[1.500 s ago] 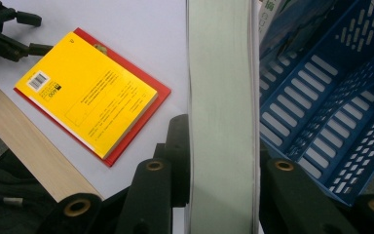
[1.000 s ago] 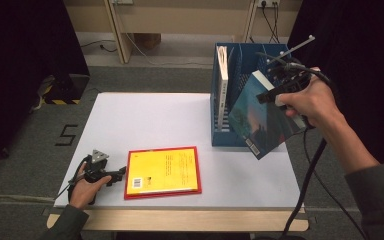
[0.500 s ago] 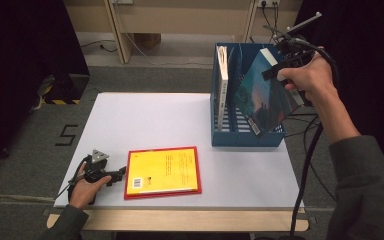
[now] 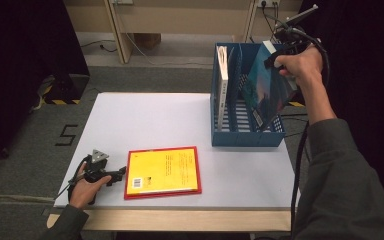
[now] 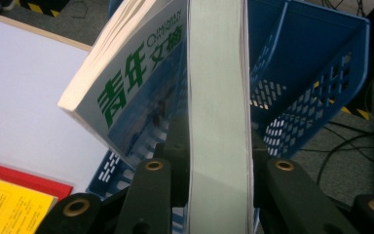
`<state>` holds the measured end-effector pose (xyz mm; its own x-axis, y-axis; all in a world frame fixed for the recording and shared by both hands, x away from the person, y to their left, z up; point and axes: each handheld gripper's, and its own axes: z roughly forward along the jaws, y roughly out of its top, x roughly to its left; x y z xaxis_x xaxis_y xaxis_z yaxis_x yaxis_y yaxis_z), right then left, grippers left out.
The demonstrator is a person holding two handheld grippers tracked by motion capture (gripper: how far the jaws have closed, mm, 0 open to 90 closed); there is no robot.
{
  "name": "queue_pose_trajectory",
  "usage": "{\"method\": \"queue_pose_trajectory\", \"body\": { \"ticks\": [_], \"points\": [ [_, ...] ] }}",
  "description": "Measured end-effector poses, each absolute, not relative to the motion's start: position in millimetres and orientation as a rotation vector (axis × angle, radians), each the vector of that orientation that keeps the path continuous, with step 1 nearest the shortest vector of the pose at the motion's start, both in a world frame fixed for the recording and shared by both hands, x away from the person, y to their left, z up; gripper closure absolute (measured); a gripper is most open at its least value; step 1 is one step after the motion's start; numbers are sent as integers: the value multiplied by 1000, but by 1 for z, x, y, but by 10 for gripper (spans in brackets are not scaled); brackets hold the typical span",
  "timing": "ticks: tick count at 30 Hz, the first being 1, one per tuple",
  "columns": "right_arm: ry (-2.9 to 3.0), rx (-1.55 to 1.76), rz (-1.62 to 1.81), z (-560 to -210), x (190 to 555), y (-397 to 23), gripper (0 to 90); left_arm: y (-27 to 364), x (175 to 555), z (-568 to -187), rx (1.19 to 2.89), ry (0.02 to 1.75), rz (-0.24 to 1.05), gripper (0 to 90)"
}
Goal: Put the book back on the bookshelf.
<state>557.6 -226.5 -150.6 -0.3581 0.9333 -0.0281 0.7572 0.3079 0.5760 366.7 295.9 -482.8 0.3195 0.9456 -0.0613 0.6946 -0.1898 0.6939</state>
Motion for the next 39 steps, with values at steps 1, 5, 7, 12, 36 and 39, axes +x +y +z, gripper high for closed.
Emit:
{"method": "queue_pose_trajectory", "body": {
  "ticks": [1, 5, 7, 12, 36, 39],
  "points": [
    [2214, 1526, 701, -152, 563, -226, 734, 296, 367, -483, 1959, 1442, 514, 127],
    [2181, 1573, 740, -158, 577, -225, 734, 296, 367, -483, 1960, 1443, 513, 127],
    [2163, 1591, 764, -162, 583, -225, 734, 296, 367, -483, 1960, 1442, 513, 127],
    [2107, 1638, 818, -170, 596, -226, 733, 296, 367, -483, 1958, 1441, 511, 127],
    [2066, 1747, 845, -223, 634, -218, 729, 296, 367, -483, 1958, 1441, 511, 125],
    [2048, 1771, 853, -234, 638, -217, 729, 296, 367, -483, 1958, 1441, 511, 125]
  ]
}}
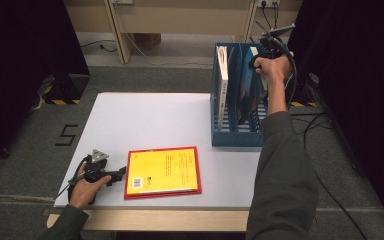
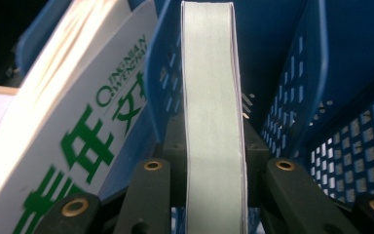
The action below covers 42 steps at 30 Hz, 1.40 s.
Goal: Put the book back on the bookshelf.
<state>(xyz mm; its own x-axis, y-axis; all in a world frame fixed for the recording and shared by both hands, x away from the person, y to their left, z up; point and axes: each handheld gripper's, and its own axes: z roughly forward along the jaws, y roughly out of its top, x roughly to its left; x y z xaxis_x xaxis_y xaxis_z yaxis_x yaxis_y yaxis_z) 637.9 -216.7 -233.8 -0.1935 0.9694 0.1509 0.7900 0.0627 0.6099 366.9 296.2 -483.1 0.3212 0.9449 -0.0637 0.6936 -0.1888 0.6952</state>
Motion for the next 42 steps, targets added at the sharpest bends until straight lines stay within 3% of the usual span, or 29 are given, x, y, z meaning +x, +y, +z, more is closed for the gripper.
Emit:
{"method": "queue_pose_trajectory", "body": {
  "ticks": [10, 42],
  "points": [
    [2058, 1793, 882, -254, 647, -212, 724, 296, 367, -483, 1958, 1441, 512, 125],
    [2113, 1675, 974, -248, 631, -210, 651, 296, 367, -483, 1961, 1440, 514, 125]
  ]
}}
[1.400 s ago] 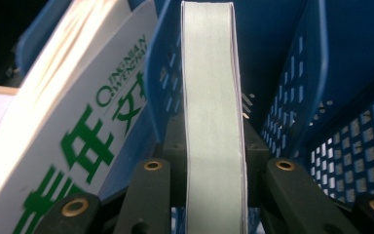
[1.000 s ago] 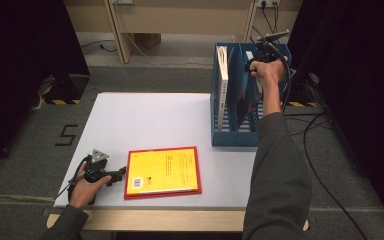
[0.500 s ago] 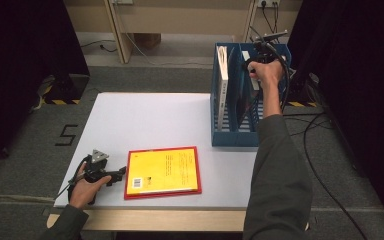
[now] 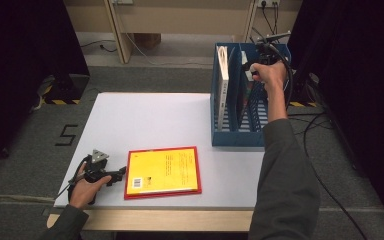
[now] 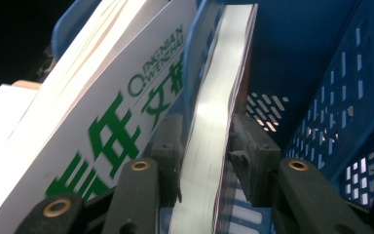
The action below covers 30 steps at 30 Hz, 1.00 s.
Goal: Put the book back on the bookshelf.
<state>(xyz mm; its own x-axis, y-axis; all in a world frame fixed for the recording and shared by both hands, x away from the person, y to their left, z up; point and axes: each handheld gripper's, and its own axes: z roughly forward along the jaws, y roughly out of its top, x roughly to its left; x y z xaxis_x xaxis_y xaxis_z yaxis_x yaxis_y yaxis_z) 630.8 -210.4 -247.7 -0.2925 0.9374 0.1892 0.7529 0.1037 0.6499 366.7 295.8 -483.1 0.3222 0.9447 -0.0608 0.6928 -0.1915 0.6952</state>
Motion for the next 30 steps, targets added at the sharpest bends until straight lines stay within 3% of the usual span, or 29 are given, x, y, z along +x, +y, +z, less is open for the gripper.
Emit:
{"method": "queue_pose_trajectory", "body": {
  "ticks": [14, 19, 24, 30],
  "points": [
    [2203, 1618, 1078, -255, 589, -229, 557, 296, 367, -483, 1959, 1439, 517, 124],
    [2237, 1594, 1063, -264, 582, -229, 573, 296, 367, -483, 1959, 1439, 519, 124],
    [2217, 1593, 1048, -266, 585, -226, 646, 296, 367, -483, 1959, 1439, 518, 124],
    [2230, 1583, 1013, -265, 587, -216, 639, 296, 367, -483, 1959, 1439, 517, 124]
  ]
}}
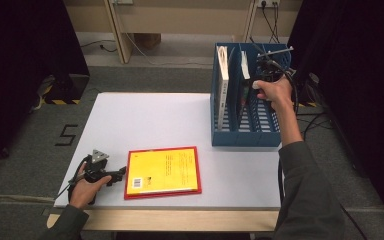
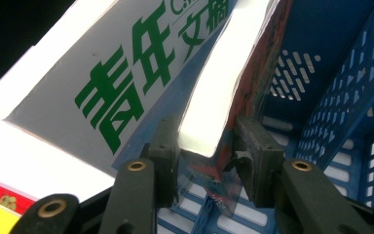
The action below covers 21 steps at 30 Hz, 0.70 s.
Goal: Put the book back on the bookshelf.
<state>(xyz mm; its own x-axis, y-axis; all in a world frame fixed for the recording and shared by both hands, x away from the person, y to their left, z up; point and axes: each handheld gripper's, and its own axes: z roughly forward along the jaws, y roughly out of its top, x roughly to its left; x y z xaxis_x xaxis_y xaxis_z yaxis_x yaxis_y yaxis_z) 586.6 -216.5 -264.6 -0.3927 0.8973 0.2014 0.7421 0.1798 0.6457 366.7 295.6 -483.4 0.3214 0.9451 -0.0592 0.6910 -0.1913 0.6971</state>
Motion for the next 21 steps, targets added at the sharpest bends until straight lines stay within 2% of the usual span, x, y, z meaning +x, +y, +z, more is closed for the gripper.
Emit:
{"method": "queue_pose_trajectory", "body": {
  "ticks": [7, 13, 21],
  "points": [
    [2228, 1594, 1023, -263, 587, -217, 586, 296, 367, -484, 1956, 1439, 518, 124],
    [2196, 1621, 1035, -259, 583, -223, 443, 296, 367, -484, 1956, 1439, 517, 124],
    [2163, 1562, 1110, -249, 562, -234, 396, 296, 367, -484, 1958, 1438, 518, 125]
  ]
}}
